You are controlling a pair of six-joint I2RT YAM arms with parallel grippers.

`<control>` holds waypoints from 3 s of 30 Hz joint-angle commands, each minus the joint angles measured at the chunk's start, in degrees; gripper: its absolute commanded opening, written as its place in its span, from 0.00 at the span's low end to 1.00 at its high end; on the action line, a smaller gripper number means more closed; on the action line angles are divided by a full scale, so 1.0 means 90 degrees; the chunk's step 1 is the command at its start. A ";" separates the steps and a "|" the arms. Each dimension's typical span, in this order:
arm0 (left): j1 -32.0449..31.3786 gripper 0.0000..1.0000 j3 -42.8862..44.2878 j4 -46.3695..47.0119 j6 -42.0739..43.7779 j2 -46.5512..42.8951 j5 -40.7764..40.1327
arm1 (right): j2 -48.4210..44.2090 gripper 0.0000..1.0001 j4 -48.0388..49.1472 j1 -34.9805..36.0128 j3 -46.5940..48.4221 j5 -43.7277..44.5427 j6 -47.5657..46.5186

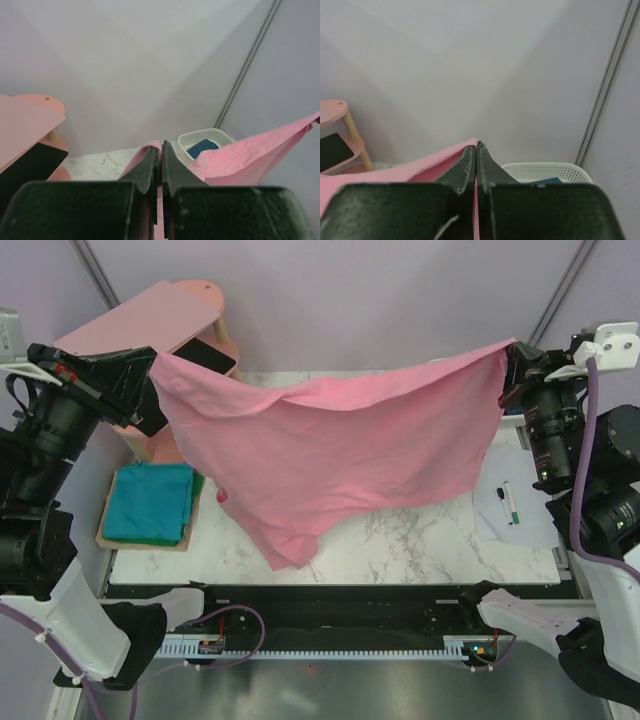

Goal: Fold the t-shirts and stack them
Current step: Flatten out the tshirt

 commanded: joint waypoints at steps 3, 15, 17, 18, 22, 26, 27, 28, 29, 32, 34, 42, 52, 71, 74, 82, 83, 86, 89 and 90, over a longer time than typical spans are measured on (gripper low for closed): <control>-0.0027 0.02 0.0283 0.0668 -0.0163 -0.0807 0.0298 | -0.0653 0.00 0.0548 -0.0013 0.0325 -0.0566 -0.0139; -0.0027 0.02 0.0380 0.0307 -0.0379 -0.1336 0.0318 | -0.1514 0.00 0.0167 -0.0081 0.0501 -0.0753 -0.0012; -0.0027 0.02 0.0390 0.0248 -0.0310 -0.1219 0.0230 | -0.1445 0.00 0.0137 -0.0081 0.0384 -0.0617 -0.0022; -0.0027 0.02 0.0390 0.0199 -0.0233 -0.1044 0.0182 | -0.1406 0.00 0.0128 -0.0081 0.0335 -0.0529 -0.0032; -0.0027 0.02 0.0303 -0.0133 0.0069 -0.0352 -0.0062 | -0.1163 0.00 0.0186 -0.0091 -0.0278 -0.0168 -0.0061; -0.0027 0.02 0.0068 -0.0426 0.0363 0.0654 -0.0151 | -0.0850 0.00 0.0391 -0.0081 -0.0992 0.0300 -0.0052; -0.0017 0.02 0.0058 -0.0513 0.0460 0.0869 -0.0141 | -0.0762 0.00 0.0478 -0.0091 -0.1167 0.0350 -0.0042; -0.0017 0.02 0.0049 -0.0533 0.0500 0.1084 -0.0189 | -0.0636 0.00 0.0644 -0.0081 -0.1508 0.0399 -0.0042; -0.0008 0.02 -0.0087 -0.0514 0.0520 0.1502 -0.0209 | -0.0557 0.00 0.0781 -0.0081 -0.1714 0.0477 -0.0022; 0.0002 0.02 -0.0399 -0.0417 0.0608 0.2274 -0.0200 | -0.0245 0.00 0.1288 -0.0081 -0.2505 0.0663 0.0114; 0.0002 0.02 -0.0546 -0.0319 0.0666 0.2706 -0.0239 | 0.0076 0.00 0.1650 -0.0100 -0.3041 0.0702 0.0241; 0.0022 0.02 -0.1543 0.0433 0.0530 0.4647 -0.0746 | 0.2104 0.00 0.3202 -0.0881 -0.4519 0.0234 0.1265; 0.0022 0.02 -0.1124 0.0668 0.0530 0.6348 -0.0942 | 0.5282 0.00 0.3633 -0.1975 -0.3047 -0.1036 0.1560; -0.0037 0.02 -0.1728 0.1077 0.0705 0.5316 -0.1762 | 0.6202 0.00 0.3301 -0.2181 -0.1726 -0.1632 0.1531; -0.0105 0.02 -0.2197 0.1389 0.0705 0.4847 -0.1762 | 0.6016 0.00 0.3321 -0.2181 -0.1784 -0.1535 0.1482; -0.0320 0.02 -0.3047 0.1761 0.0696 0.4202 -0.1957 | 0.5811 0.00 0.3282 -0.2181 -0.1980 -0.1602 0.1569; -0.0330 0.02 -0.3038 0.1752 0.0696 0.4124 -0.1919 | 0.5772 0.00 0.3253 -0.2190 -0.1999 -0.1593 0.1570; -0.0388 0.02 -0.3154 0.1752 0.0696 0.3861 -0.1928 | 0.5607 0.00 0.3214 -0.2190 -0.2106 -0.1592 0.1628; -0.0495 0.02 -0.3476 0.1752 0.0657 0.3626 -0.1977 | 0.5441 0.00 0.3058 -0.2181 -0.2224 -0.1495 0.1696; -0.0525 0.02 -0.3593 0.1752 0.0628 0.3490 -0.2016 | 0.5420 0.00 0.2999 -0.2181 -0.2292 -0.1505 0.1745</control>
